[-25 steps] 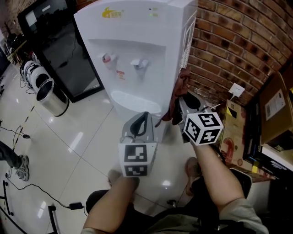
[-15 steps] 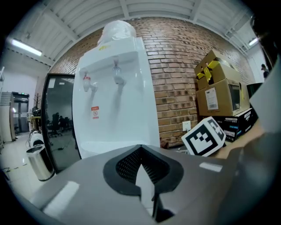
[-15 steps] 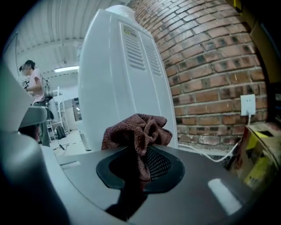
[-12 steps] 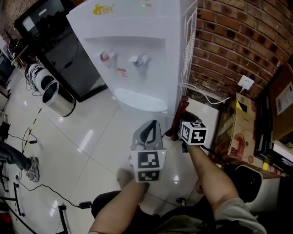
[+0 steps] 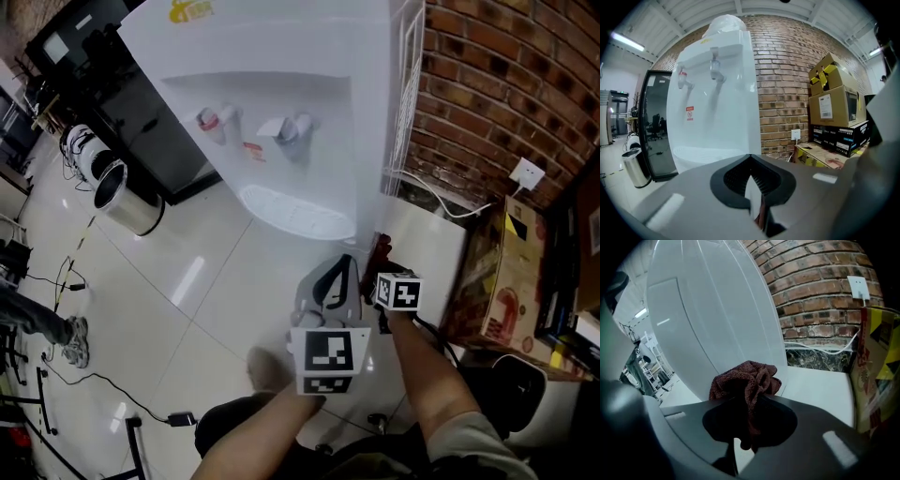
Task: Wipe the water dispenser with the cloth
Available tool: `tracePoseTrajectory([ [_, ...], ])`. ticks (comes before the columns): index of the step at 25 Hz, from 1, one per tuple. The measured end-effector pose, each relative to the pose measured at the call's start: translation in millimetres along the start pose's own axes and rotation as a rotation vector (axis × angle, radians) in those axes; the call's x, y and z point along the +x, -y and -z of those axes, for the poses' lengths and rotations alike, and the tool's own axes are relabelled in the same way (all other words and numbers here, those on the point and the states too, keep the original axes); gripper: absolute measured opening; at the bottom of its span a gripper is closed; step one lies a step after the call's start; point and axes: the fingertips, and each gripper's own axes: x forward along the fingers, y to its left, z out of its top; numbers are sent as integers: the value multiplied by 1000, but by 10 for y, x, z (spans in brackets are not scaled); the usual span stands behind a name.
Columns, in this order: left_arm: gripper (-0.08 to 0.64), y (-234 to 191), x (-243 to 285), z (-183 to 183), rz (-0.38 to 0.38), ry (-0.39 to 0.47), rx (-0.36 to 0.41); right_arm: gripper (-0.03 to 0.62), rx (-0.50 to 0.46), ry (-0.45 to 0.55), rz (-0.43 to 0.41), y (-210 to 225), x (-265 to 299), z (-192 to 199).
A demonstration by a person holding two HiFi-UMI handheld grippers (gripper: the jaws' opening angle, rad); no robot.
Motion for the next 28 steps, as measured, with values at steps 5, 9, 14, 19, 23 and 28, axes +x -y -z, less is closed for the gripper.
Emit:
tracePoseTrajectory([
  [5,0,-29,43,2,-13,-3,-5,72,-26,-47,-15,28,106,159],
  [9,0,-69,66,-42,-31,10,-11,72,-49,-56,-33,44,79,119],
  [14,0,-121,3,-208,-50,54,-29,72,-79,16,-41,130,-219,-120],
  [19,0,-175,-71,-440,-77,113,-37,72,-109,187,-44,138,-747,-728],
  [23,0,-235,-73,-610,-113,163,-50,72,-172,340,-76,46,-1250,-1306],
  [28,0,-265,-145,-813,-133,219,-38,71,-144,553,-112,43,-1913,-1882],
])
